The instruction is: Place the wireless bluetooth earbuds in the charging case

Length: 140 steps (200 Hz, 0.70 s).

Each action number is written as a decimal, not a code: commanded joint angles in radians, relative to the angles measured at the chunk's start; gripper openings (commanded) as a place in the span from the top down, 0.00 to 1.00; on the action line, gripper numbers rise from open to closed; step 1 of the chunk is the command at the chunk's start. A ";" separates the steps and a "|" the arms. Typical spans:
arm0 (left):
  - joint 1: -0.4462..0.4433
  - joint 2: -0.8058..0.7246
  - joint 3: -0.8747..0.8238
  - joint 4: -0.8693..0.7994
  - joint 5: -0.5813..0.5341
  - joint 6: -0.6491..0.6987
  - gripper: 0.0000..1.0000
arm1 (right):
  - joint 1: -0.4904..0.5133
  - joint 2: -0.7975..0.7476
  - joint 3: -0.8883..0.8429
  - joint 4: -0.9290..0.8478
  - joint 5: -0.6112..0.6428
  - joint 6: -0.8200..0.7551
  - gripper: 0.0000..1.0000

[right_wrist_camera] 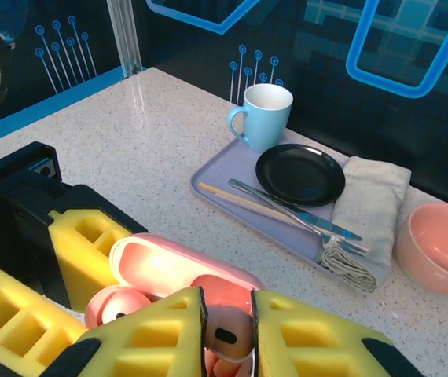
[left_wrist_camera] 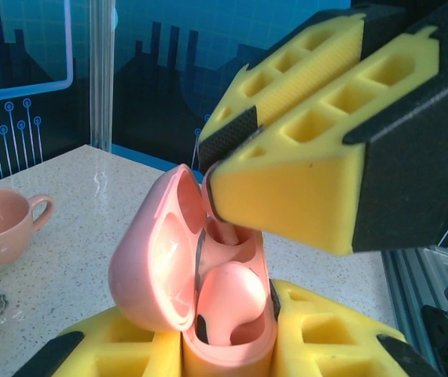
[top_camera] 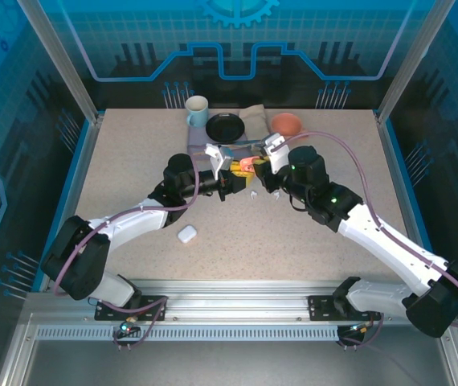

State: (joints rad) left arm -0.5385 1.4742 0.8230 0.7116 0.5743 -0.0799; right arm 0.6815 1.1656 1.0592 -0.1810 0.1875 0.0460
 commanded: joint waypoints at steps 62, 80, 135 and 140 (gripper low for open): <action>0.006 0.018 0.034 0.049 0.003 -0.011 1.00 | 0.084 0.003 -0.025 0.036 0.075 -0.051 0.79; 0.006 0.020 0.036 0.049 0.004 -0.013 1.00 | 0.091 0.008 -0.023 0.035 0.078 -0.051 0.75; 0.006 0.020 0.031 0.052 0.005 -0.010 1.00 | 0.085 0.009 0.009 0.009 0.100 -0.012 0.54; 0.006 0.021 0.031 0.054 0.006 -0.010 1.00 | 0.080 0.009 0.016 0.004 0.100 -0.002 0.51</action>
State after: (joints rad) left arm -0.5365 1.4914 0.8242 0.7147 0.5739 -0.0803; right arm 0.7586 1.1694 1.0470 -0.1642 0.2829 0.0086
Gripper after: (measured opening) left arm 0.247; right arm 0.436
